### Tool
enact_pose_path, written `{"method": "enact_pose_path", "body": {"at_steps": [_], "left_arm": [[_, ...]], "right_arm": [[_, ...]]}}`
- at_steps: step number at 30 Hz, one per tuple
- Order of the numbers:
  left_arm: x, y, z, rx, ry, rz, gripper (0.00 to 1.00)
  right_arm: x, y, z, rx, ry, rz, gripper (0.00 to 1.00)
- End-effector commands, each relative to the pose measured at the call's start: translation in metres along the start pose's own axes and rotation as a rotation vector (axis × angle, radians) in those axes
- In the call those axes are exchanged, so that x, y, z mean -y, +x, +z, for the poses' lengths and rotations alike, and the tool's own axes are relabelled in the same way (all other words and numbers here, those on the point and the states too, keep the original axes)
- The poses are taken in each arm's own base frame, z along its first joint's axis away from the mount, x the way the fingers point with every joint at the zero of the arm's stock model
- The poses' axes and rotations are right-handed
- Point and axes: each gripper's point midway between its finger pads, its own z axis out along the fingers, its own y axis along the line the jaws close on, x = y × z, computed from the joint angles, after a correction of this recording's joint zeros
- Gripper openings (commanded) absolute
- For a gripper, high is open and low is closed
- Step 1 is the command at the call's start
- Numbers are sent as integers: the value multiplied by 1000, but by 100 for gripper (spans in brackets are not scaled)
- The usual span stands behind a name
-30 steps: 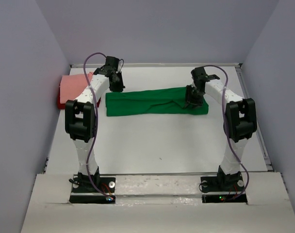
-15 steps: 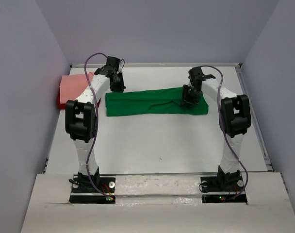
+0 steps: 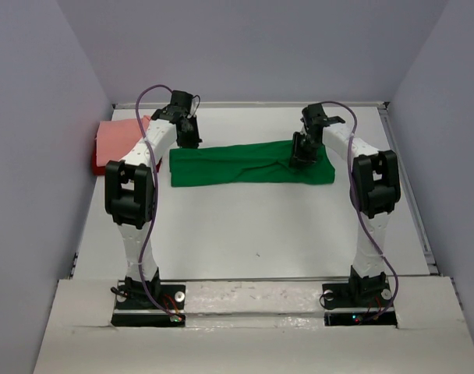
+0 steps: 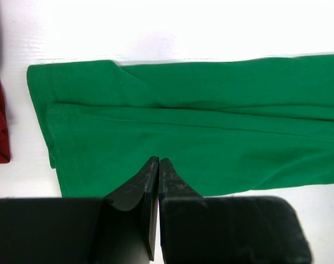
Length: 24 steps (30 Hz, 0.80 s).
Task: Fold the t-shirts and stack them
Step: Fold the tshirt
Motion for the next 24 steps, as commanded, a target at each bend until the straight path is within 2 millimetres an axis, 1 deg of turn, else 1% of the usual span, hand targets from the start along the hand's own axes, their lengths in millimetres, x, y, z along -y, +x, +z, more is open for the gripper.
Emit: {"method": "enact_pose_path", "body": {"at_steps": [1,2,3,4,5,8,10,13,18,24], "left_arm": [[11,-18,-22,52,34,29,15],[11,-19,-22,53,34,29,15],[11,-18,-21,50,35,28,15],[11,-17,-20,47,37,26,15],[12,-16,-18,44,41,27,15],[13,-12,-16,35,53,22,15],[14,-10,-16,31,59,19,15],[15,-12,-19,37,63,18,15],[13,-15,-24,47,53,22,15],[15,-17,-28,53,57,19,15]], "right_arm": [[-11,-11,-11,37,-31,-19,40],[-11,-12,-15,46,-28,-18,40],[-9,-7,-16,42,-23,-16,41],[-10,-9,-24,61,-22,-14,42],[-10,-8,-26,65,-27,-18,42],[-9,-4,-31,67,-26,-23,44],[-7,-1,-30,60,-22,-23,45],[-5,2,-25,46,-17,-28,45],[-3,8,-11,20,-22,-18,45],[-2,11,-3,7,-28,-17,45]]}}
